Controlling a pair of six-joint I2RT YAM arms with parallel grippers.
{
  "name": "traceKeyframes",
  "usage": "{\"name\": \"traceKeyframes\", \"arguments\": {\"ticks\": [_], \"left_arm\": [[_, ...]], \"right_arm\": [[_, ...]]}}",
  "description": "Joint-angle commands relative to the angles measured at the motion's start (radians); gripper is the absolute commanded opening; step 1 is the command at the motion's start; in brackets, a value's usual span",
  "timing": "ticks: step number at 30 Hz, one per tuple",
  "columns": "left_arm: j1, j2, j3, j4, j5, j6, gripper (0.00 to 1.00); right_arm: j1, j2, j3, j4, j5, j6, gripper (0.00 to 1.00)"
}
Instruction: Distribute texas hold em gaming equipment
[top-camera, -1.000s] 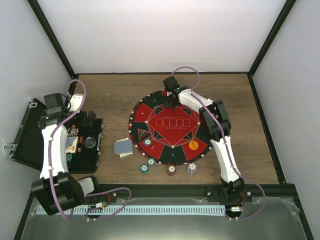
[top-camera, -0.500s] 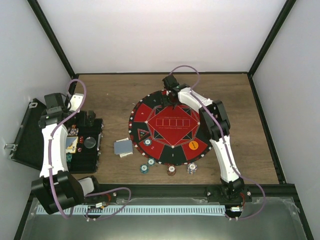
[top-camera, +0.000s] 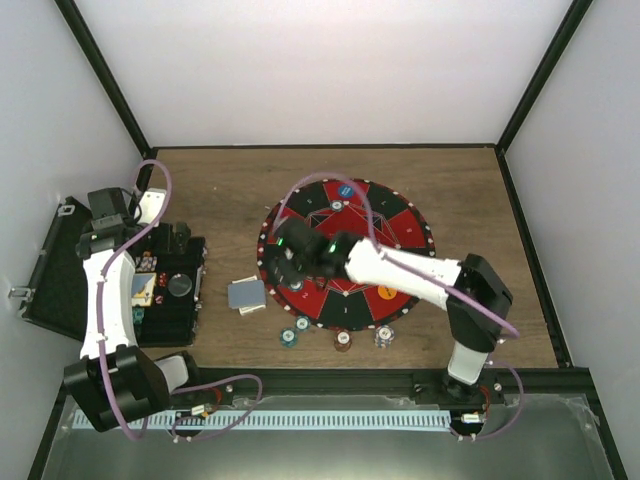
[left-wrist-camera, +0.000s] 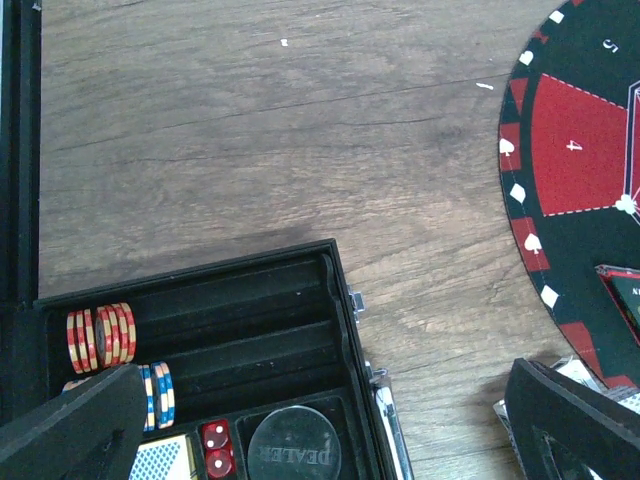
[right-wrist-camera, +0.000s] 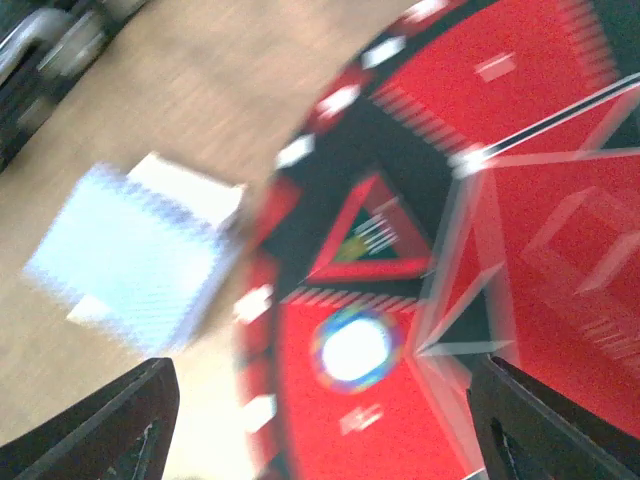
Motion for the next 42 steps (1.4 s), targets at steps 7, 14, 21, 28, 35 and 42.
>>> {"name": "traceKeyframes", "arguments": {"ticks": [7, 14, 21, 28, 35, 42], "left_arm": [[0.012, -0.036, -0.016, -0.02, -0.004, -0.003, 1.0], [0.013, -0.039, -0.015, -0.02, -0.006, 0.0, 1.0], [0.013, -0.043, -0.013, -0.019, -0.012, 0.003, 1.0], [0.013, -0.055, -0.013, -0.02, -0.016, 0.009, 1.0], [0.014, -0.059, -0.013, -0.023, -0.016, 0.015, 1.0], [0.013, -0.062, -0.013, -0.025, -0.015, 0.017, 1.0]], "right_arm": [[0.407, -0.002, -0.19, -0.032, 0.021, 0.238, 0.82], [0.466, 0.048, -0.241, -0.011, 0.009, 0.3, 0.81], [0.466, 0.07, -0.255, -0.007, 0.023, 0.299, 0.77], [0.466, 0.102, -0.229, -0.003, 0.032, 0.279, 0.7], [0.461, 0.12, -0.204, -0.004, 0.051, 0.268, 0.63], [0.444, 0.128, -0.183, -0.007, 0.05, 0.253, 0.62]]}}
